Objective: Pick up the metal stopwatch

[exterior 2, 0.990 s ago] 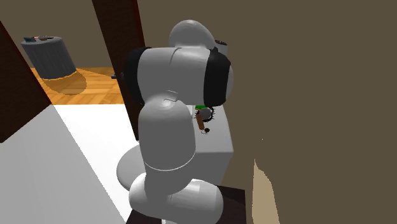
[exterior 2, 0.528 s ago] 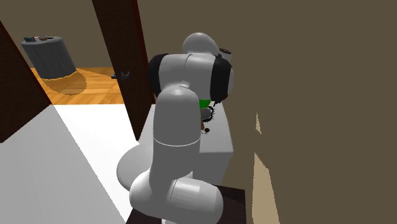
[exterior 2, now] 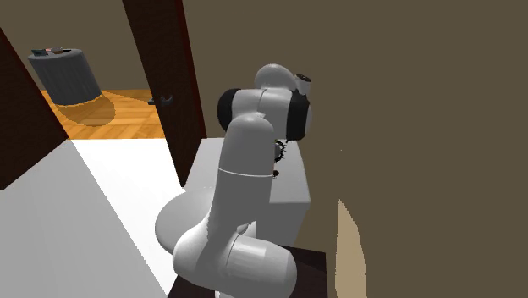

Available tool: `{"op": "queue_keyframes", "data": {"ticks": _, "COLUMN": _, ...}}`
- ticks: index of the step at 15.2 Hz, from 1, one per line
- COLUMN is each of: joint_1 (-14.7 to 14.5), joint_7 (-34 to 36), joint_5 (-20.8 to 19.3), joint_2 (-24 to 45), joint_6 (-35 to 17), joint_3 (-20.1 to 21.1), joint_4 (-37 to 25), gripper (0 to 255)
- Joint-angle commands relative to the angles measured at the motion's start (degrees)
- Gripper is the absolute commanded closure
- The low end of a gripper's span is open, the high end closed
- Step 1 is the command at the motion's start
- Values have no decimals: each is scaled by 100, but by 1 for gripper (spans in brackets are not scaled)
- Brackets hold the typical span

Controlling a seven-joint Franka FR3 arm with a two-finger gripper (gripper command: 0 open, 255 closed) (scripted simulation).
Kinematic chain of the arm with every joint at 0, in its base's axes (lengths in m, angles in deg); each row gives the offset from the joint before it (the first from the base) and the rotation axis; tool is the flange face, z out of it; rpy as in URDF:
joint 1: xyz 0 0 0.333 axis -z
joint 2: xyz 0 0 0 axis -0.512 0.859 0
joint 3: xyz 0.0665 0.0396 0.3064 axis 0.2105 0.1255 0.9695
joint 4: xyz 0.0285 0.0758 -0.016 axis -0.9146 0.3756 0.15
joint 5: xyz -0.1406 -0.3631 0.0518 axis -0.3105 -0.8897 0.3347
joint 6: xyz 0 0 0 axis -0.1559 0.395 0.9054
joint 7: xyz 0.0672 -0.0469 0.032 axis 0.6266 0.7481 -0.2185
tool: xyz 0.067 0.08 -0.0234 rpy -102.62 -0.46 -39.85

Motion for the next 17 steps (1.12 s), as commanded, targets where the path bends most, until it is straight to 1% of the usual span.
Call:
{"op": "queue_keyframes", "data": {"ticks": 1, "joint_1": 24, "joint_7": -57, "joint_5": 36, "joint_2": 116, "joint_6": -93, "joint_3": 13, "joint_4": -16, "gripper": 0}}
{"op": "queue_keyframes", "data": {"ticks": 6, "joint_1": 34, "joint_7": -169, "joint_5": 101, "joint_2": 335, "joint_6": -381, "joint_3": 47, "joint_4": 66, "gripper": 0}}
{"op": "queue_keyframes", "data": {"ticks": 8, "joint_1": 34, "joint_7": -169, "joint_5": 101, "joint_2": 334, "joint_6": -381, "joint_3": 47, "joint_4": 66, "gripper": 0}}
{"op": "queue_keyframes", "data": {"ticks": 9, "joint_1": 37, "joint_7": -168, "joint_5": 99, "joint_2": 345, "joint_6": -372, "joint_3": 46, "joint_4": 47, "gripper": 255}}
{"op": "queue_keyframes", "data": {"ticks": 17, "joint_1": 35, "joint_7": -169, "joint_5": 100, "joint_2": 334, "joint_6": -378, "joint_3": 47, "joint_4": 64, "gripper": 255}}
